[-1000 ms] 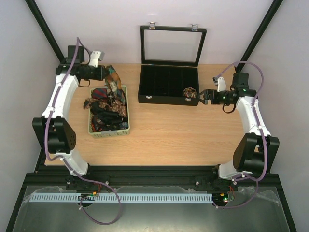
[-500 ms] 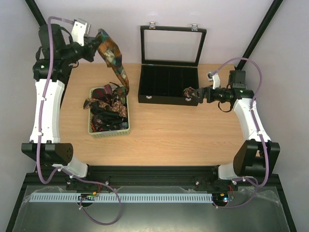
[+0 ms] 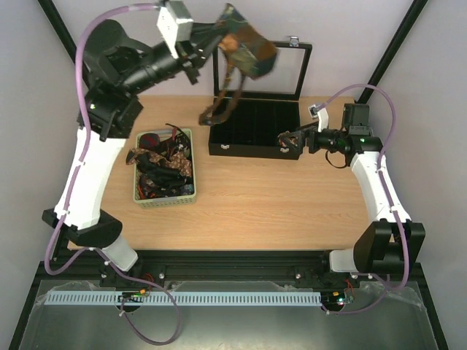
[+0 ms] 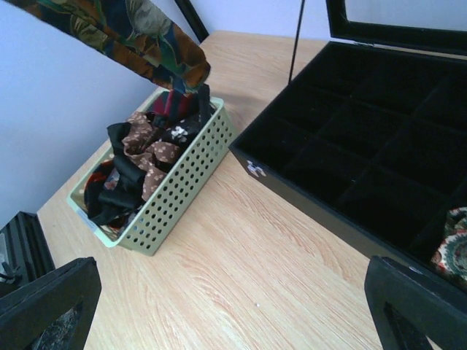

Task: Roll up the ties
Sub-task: Place the tie at the center of the board.

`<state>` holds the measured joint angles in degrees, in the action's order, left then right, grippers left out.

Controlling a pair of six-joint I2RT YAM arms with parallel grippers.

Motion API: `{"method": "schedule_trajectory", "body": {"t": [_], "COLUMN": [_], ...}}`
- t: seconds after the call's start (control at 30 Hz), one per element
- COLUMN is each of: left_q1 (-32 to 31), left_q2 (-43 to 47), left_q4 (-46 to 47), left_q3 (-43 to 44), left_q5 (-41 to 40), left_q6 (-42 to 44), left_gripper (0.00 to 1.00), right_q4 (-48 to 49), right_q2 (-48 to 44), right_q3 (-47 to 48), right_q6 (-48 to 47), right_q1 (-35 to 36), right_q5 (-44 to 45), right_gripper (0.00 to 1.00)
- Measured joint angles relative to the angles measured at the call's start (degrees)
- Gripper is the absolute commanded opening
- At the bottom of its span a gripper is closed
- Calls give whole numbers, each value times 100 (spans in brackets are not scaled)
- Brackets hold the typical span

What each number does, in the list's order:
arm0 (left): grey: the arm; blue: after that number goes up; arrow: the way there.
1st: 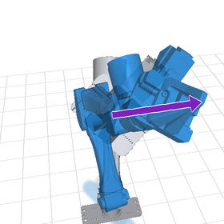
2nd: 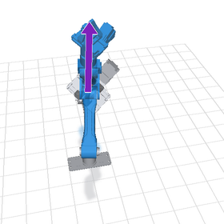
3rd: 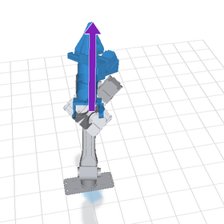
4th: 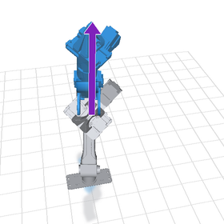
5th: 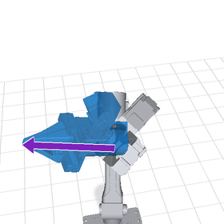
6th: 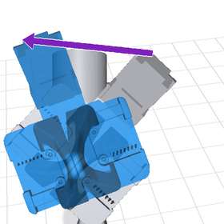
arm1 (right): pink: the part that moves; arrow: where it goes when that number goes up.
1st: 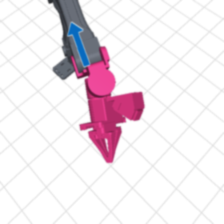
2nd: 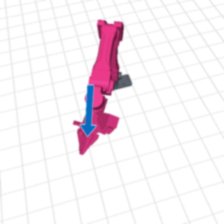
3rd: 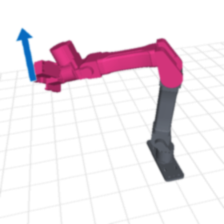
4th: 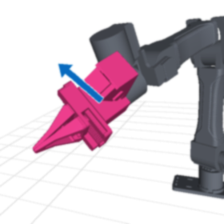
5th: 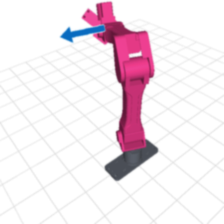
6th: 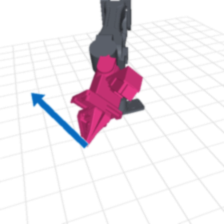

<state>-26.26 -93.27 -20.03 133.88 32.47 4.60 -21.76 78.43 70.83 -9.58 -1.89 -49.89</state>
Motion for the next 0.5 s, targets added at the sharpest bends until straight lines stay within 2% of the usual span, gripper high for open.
{"method": "schedule_trajectory", "body": {"t": [0.1,0.23,0.37,0.5], "left_q1": [-820,-1346,-1327,-1305], "left_q2": [-210,-337,-330,-302], "left_q4": [249,337,286,177], "left_q3": [302,85,-957,-2811], "left_q5": [-125,-232,-439,-686], "left_q6": [72,155,249,437], "left_gripper": [2,2,2,2], "right_q4": [83,85,13,-111], "right_q2": [-74,-153,-380,-820], "right_q3": [0,-9,-201,-824], "right_q6": [107,208,216,48], "right_q1": [48,59,37,-42], "right_q5": [-9,92,461,807], "right_gripper": [99,100,100,99]}}
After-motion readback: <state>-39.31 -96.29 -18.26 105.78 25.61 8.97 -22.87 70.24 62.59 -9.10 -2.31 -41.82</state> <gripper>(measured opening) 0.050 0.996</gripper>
